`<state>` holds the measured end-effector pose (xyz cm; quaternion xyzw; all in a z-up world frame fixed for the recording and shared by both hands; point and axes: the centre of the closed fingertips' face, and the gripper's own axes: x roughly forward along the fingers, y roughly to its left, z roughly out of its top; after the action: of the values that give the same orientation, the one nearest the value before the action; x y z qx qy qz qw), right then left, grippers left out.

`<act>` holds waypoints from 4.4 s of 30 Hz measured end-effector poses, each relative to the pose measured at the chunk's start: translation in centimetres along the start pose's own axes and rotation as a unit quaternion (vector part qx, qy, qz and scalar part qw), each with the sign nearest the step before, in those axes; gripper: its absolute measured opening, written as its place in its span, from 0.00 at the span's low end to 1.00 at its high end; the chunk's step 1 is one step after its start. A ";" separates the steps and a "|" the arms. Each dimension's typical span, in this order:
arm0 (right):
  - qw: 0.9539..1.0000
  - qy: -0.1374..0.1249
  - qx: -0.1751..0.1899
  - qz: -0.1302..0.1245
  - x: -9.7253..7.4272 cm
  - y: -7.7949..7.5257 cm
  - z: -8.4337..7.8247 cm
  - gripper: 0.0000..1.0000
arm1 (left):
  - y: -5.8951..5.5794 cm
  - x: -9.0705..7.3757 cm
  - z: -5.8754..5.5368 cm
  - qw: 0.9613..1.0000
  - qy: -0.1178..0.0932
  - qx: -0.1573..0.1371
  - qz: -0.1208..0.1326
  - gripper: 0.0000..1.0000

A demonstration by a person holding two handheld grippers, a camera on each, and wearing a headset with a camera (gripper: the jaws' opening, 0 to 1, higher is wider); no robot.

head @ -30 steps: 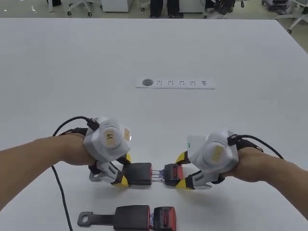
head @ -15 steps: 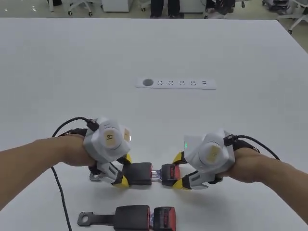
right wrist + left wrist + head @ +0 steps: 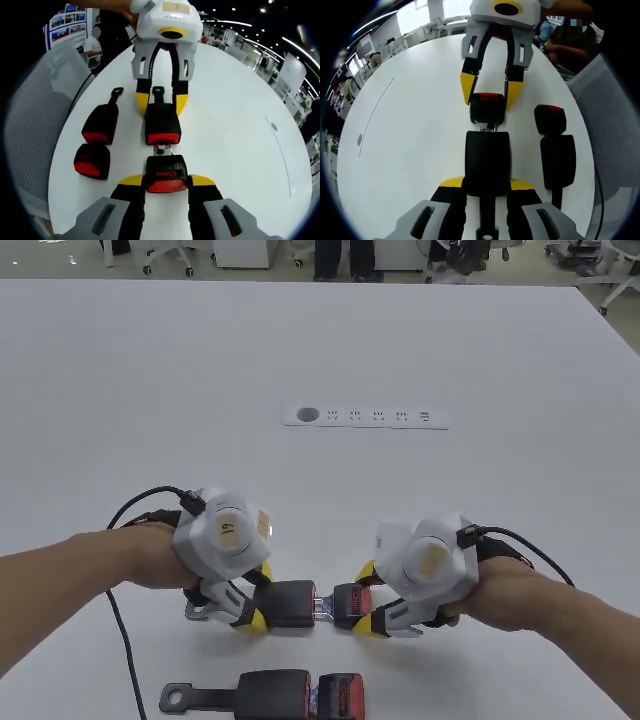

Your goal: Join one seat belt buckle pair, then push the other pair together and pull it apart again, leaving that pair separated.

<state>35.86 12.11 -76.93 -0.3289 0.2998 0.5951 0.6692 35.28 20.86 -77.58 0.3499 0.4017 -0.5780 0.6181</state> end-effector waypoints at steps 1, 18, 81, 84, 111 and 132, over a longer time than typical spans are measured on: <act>1.000 0.000 0.000 0.000 0.0 0.0 0.0 0.28 | 0.0 0.0 0.0 1.000 0.000 0.000 0.000 0.31; 1.000 0.001 0.008 -0.001 0.7 0.2 1.2 0.28 | 0.2 0.1 -0.1 1.000 0.007 0.004 -0.002 0.30; 0.999 0.022 -0.026 0.021 -0.6 0.2 -1.3 0.30 | 0.1 0.1 -0.1 1.000 0.025 0.013 -0.008 0.32; 0.999 0.023 -0.024 0.020 -0.9 0.1 -1.7 0.30 | 0.2 0.1 -0.1 1.000 0.025 0.013 -0.008 0.32; 0.999 0.032 -0.010 0.011 -3.4 -0.3 -5.0 0.30 | 0.2 0.3 -0.2 1.000 0.018 0.005 -0.004 0.32; 0.998 0.039 -0.041 -0.005 -3.7 -0.7 -5.9 0.35 | 0.2 0.1 0.0 1.000 0.011 0.010 0.000 0.33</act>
<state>36.11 5.13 -77.45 -0.3805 0.2991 0.5907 0.6456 35.47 20.87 -77.71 0.3628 0.4025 -0.5779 0.6103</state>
